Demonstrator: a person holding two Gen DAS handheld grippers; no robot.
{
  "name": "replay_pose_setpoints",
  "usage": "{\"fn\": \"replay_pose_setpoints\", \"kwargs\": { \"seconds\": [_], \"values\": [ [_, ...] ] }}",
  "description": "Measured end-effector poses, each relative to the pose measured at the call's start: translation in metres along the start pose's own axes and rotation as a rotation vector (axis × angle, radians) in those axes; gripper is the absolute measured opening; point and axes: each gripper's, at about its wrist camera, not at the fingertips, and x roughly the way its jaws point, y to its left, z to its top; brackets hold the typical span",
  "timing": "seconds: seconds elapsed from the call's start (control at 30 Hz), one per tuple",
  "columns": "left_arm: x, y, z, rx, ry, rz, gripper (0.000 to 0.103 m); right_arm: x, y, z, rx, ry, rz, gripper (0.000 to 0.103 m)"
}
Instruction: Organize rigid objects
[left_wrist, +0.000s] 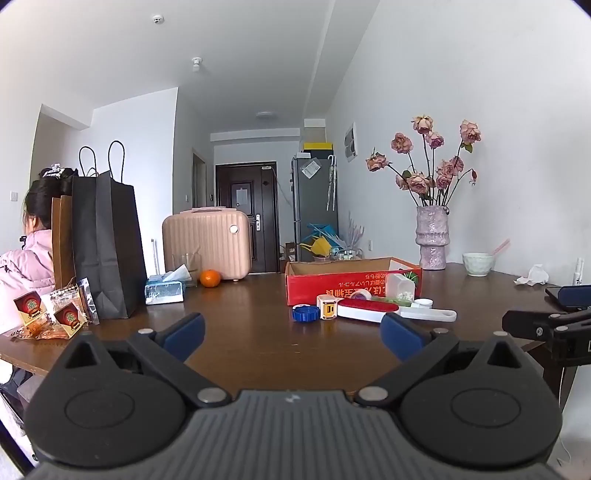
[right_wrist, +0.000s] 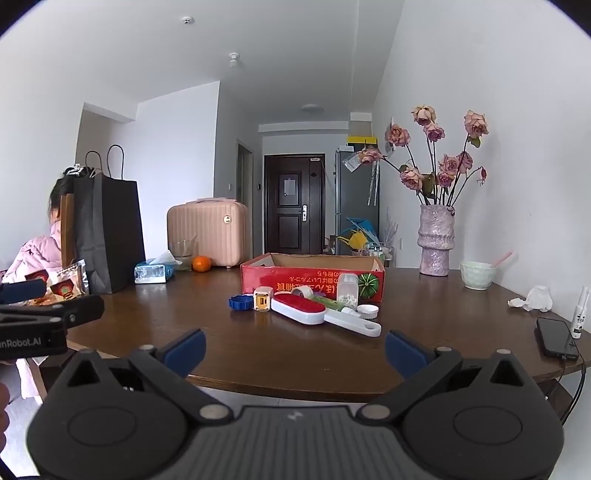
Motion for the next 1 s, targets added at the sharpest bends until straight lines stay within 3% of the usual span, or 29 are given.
{"fn": "replay_pose_setpoints", "kwargs": {
  "seconds": [1.0],
  "values": [
    [-0.0030, -0.0012, -0.0011, 0.012, -0.010, -0.003, 0.103, -0.0003, 0.0017, 0.0006, 0.014, -0.003, 0.006, 0.103]
  ]
}}
